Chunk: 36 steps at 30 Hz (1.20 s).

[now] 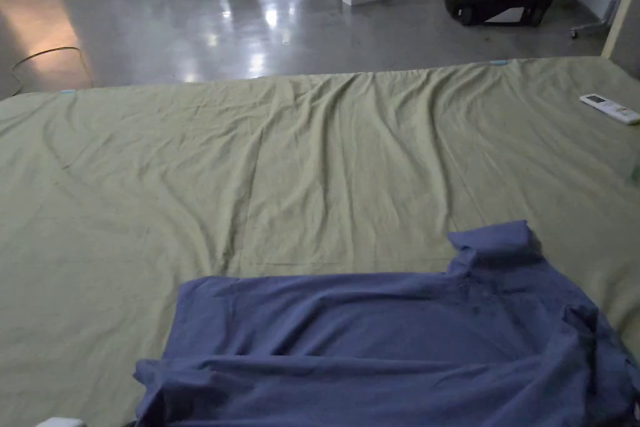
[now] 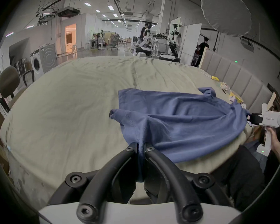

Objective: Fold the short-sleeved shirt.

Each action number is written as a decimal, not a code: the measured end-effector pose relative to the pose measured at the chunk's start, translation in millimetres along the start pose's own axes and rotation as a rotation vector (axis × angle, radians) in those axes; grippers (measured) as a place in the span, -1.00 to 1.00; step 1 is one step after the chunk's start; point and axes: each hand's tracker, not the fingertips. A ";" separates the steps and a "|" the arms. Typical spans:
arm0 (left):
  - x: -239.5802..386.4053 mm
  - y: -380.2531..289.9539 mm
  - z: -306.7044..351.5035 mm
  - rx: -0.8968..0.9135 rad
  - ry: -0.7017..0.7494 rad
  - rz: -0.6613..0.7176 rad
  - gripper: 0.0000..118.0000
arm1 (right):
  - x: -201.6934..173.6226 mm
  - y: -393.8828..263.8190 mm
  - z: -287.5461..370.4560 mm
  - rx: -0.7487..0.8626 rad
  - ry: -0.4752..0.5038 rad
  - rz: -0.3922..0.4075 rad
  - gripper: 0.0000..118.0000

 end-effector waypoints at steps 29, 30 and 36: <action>102.5 70.5 214.7 0.698 0.087 -0.199 0.28 | -28.8 75.0 193.9 0.638 0.178 0.137 0.37; 104.6 68.7 214.9 0.700 0.099 -0.201 0.06 | -34.8 77.8 194.8 0.637 0.181 0.138 0.21; 115.4 56.8 218.8 0.723 0.163 -0.242 -1.00 | -48.2 75.3 201.7 0.593 0.325 0.103 -1.00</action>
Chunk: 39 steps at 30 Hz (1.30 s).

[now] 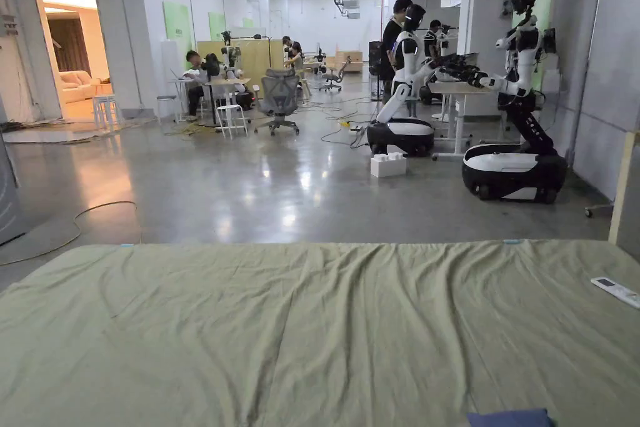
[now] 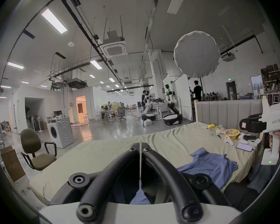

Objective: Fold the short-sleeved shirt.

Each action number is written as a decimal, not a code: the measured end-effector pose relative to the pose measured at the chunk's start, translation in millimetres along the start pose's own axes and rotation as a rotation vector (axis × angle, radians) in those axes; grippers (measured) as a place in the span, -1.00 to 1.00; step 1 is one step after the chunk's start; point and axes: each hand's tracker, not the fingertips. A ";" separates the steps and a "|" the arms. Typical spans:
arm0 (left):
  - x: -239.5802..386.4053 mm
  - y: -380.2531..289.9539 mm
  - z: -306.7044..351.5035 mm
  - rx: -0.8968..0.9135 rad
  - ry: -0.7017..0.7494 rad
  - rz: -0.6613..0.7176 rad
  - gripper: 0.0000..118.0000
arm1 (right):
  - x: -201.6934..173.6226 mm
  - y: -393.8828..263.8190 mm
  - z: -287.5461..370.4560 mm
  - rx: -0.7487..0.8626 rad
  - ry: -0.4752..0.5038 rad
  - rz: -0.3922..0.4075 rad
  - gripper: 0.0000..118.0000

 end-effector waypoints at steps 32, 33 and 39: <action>-40.8 -222.3 -335.1 -0.749 -0.124 0.226 0.06 | 24.3 -90.1 -66.2 -0.337 -0.026 -0.117 -1.00; -39.4 -231.9 -349.0 -0.779 -0.120 0.178 0.07 | 25.5 -92.0 -67.0 -0.341 -0.032 -0.119 -1.00; -49.5 -263.4 -389.6 -0.855 -0.060 0.250 -0.02 | 32.5 -99.6 -72.6 -0.389 -0.052 -0.124 -1.00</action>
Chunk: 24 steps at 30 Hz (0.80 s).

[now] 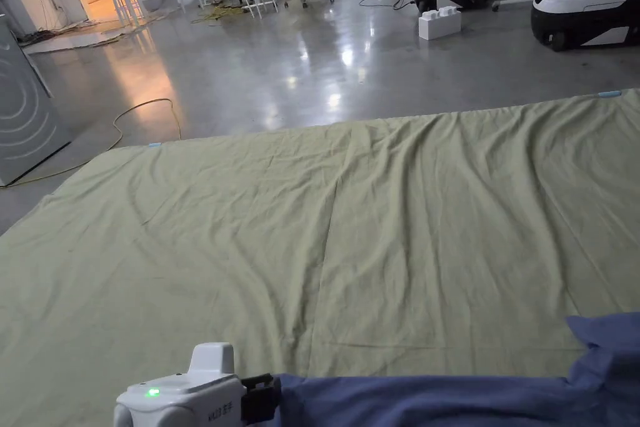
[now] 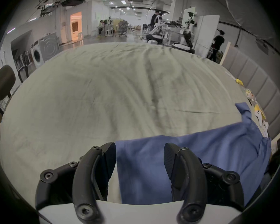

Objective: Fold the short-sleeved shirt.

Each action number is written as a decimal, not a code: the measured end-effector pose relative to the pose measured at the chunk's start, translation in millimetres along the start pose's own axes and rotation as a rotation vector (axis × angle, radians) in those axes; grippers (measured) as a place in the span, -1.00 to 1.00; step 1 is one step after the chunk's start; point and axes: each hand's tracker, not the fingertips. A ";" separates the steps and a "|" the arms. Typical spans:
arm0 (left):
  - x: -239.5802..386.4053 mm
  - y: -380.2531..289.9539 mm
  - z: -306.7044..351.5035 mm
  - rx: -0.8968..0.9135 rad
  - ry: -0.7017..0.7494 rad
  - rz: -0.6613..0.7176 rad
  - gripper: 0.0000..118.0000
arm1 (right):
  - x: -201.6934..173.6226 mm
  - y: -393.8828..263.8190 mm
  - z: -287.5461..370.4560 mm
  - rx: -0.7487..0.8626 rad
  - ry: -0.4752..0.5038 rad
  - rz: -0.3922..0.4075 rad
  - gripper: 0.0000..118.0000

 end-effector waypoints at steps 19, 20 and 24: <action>22.5 -5.0 -29.1 -0.137 0.057 -0.160 -0.89 | 78.7 86.0 -170.3 -0.257 -0.033 -0.002 0.39; 28.6 -3.8 -23.2 -0.143 0.056 -0.177 -0.89 | 83.9 88.2 -195.3 -0.294 -0.051 0.031 0.37; 32.9 -0.3 -19.8 -0.157 0.055 -0.186 -0.89 | 106.6 77.0 -291.2 -0.516 -0.137 0.106 0.36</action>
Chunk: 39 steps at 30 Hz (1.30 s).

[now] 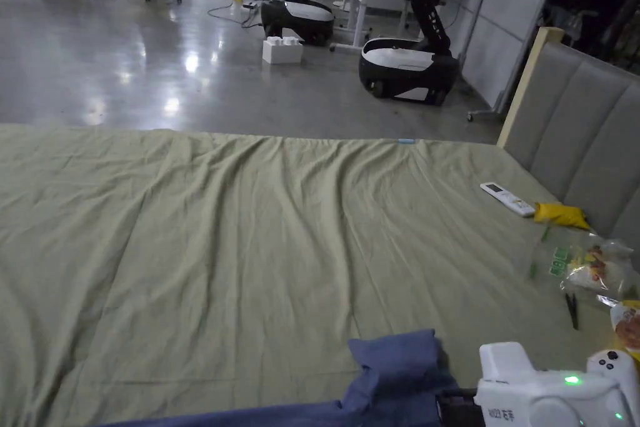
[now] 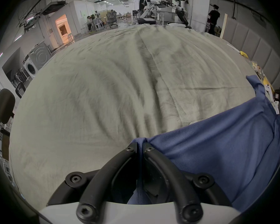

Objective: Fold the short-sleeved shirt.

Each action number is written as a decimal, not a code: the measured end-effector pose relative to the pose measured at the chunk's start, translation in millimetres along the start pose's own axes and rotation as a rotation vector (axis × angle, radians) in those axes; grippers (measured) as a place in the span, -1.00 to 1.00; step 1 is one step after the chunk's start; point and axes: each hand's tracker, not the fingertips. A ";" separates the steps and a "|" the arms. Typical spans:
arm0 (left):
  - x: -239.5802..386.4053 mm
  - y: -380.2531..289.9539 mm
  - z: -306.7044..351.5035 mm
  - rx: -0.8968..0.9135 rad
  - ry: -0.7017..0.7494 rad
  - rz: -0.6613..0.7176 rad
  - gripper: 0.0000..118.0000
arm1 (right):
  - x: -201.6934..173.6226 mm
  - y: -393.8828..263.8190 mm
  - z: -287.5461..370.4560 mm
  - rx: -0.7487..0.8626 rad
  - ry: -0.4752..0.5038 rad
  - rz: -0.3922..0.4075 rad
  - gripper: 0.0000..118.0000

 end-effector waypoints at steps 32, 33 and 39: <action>-34.6 -211.2 192.8 0.225 -0.241 0.266 -0.92 | 18.3 -224.1 167.0 0.108 0.173 -0.181 -0.97; -33.6 -215.5 189.6 0.200 -0.226 0.260 -0.92 | 16.8 -229.9 165.2 0.105 0.170 -0.194 -0.97; -26.5 -228.0 177.0 0.229 -0.159 0.192 0.24 | 7.5 -235.1 154.1 0.104 0.155 -0.158 0.15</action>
